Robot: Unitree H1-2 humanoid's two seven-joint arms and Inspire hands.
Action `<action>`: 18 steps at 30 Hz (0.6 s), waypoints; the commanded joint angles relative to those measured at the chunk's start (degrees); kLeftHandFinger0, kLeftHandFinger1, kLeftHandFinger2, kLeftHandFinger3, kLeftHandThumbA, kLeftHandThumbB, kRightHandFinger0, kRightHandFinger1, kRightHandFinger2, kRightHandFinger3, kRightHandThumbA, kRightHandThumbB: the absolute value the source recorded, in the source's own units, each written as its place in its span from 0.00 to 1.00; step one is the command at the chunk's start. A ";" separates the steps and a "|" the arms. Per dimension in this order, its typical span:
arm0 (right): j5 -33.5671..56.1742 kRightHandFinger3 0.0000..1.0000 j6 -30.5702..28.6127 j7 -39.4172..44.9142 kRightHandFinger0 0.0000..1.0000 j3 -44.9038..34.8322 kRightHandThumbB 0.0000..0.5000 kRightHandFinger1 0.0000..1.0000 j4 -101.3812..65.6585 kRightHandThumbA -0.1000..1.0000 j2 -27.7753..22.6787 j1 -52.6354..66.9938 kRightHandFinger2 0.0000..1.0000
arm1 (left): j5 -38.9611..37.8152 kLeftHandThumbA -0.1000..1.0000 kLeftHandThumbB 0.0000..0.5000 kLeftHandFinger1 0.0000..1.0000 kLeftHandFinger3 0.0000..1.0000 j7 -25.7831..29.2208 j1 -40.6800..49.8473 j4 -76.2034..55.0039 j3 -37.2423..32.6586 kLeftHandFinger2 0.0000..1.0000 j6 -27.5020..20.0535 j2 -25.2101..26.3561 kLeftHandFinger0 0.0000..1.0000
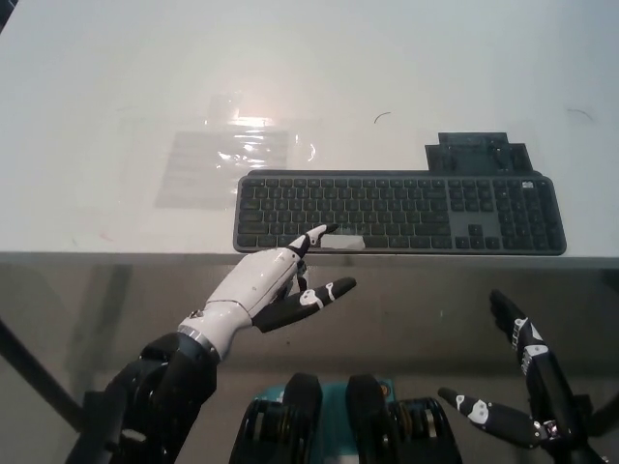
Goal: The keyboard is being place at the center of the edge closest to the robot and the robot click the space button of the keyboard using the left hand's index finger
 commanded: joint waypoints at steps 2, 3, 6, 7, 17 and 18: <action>-0.60 1.00 -1.40 0.35 1.00 -0.34 0.61 1.00 -1.46 1.00 -0.72 -1.39 1.00 | 0.77 1.00 0.78 0.10 1.00 -0.28 -3.48 1.75 0.08 0.28 0.93 0.40 0.00; -0.80 1.00 -1.24 0.27 1.00 -0.33 0.61 1.00 -1.62 1.00 -0.68 -1.32 1.00 | 0.89 1.00 0.79 0.10 1.00 -0.14 -3.64 2.20 0.03 0.27 0.89 0.40 0.00; -0.88 1.00 -1.38 0.33 1.00 -0.32 0.59 1.00 -1.63 1.00 -0.82 -1.37 1.00 | 1.19 1.00 0.80 0.11 1.00 0.30 -4.26 3.95 -0.11 0.28 0.87 0.15 0.00; -0.91 1.00 -1.31 0.41 1.00 -0.31 0.59 1.00 -1.70 1.00 -0.91 -1.39 1.00 | 1.31 1.00 0.79 0.12 1.00 0.33 -4.44 4.49 -0.22 0.28 0.88 0.08 0.00; -1.05 1.00 -1.17 0.32 1.00 -0.30 0.59 1.00 -2.16 1.00 -0.93 -1.38 1.00 | 2.72 1.00 0.71 0.18 1.00 0.14 -5.60 7.79 -1.91 0.33 0.43 0.20 0.00; -0.89 1.00 -1.16 0.25 1.00 -0.33 0.59 1.00 -2.13 1.00 -0.80 -1.40 1.00 | 3.14 1.00 0.70 0.18 1.00 0.69 -5.59 8.54 -2.21 0.33 0.08 0.06 0.01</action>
